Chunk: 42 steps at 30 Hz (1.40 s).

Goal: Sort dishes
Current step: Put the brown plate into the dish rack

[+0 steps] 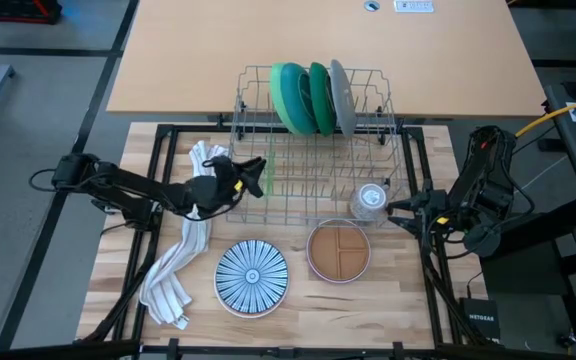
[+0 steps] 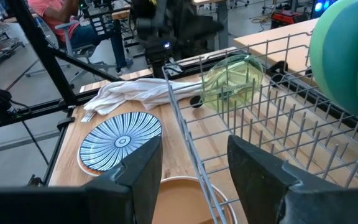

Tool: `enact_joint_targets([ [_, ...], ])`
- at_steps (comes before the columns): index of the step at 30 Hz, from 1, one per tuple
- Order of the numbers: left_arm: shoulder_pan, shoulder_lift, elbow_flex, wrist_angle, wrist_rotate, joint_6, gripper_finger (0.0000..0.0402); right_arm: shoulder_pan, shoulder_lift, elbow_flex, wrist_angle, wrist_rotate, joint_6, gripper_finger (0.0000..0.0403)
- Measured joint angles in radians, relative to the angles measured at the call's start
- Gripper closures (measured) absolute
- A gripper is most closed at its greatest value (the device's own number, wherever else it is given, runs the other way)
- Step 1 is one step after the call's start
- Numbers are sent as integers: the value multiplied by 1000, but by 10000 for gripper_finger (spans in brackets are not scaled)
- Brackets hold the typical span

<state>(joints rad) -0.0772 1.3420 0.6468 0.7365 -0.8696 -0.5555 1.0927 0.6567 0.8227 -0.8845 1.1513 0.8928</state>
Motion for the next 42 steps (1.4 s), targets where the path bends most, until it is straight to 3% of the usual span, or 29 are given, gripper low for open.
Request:
enact_joint_targets([
  [4,-42,1,0,162,116,178,306,0,0,0,0,-39,0,217],
  [9,-118,29,47,164,279,234,306,0,0,0,0,-85,0,217],
  [15,-210,217,223,140,357,426,306,0,0,0,24,-89,38,217],
  [19,-247,359,366,-5,411,586,306,0,2,0,23,-98,144,217],
  [24,-280,506,517,-209,438,703,306,0,5,0,23,-144,253,217],
  [32,-306,670,636,-306,441,843,306,0,87,0,27,-163,347,217],
  [42,-309,767,662,-339,446,847,306,0,333,0,139,-386,387,217],
])
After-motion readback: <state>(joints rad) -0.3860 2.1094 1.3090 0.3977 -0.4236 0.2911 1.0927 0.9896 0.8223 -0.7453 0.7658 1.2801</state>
